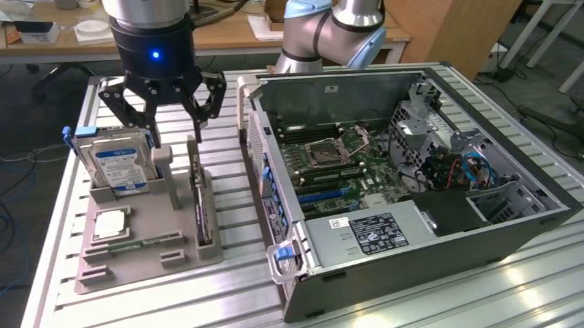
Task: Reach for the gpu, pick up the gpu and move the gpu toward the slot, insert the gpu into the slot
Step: 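Pick up the gpu and move the gpu toward the slot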
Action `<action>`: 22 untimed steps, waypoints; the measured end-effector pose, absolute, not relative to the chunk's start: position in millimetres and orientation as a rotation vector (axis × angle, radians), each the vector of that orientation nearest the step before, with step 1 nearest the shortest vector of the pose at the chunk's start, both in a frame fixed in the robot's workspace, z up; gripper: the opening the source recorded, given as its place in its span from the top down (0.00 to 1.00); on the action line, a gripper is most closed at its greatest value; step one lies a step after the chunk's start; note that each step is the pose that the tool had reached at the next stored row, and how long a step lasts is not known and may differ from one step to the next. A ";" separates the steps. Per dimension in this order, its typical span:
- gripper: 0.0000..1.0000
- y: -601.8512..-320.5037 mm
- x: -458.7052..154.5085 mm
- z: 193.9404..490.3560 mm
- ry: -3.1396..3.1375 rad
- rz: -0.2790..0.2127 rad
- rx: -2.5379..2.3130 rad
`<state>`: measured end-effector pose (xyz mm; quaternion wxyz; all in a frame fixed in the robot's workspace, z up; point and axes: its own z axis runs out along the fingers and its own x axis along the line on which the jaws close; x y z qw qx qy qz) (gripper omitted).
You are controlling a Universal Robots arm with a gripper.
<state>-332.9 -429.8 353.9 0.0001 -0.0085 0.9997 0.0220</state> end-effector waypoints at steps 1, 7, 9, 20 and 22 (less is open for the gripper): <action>0.41 -429.9 -332.9 352.2 3.141 0.069 -0.026; 0.41 -430.8 -332.9 341.3 3.140 0.069 -0.027; 0.41 -431.2 -332.8 337.6 3.140 0.069 -0.027; 0.41 -438.4 -332.5 319.1 3.138 0.069 -0.026; 0.41 -438.5 -331.6 317.4 3.138 0.069 -0.027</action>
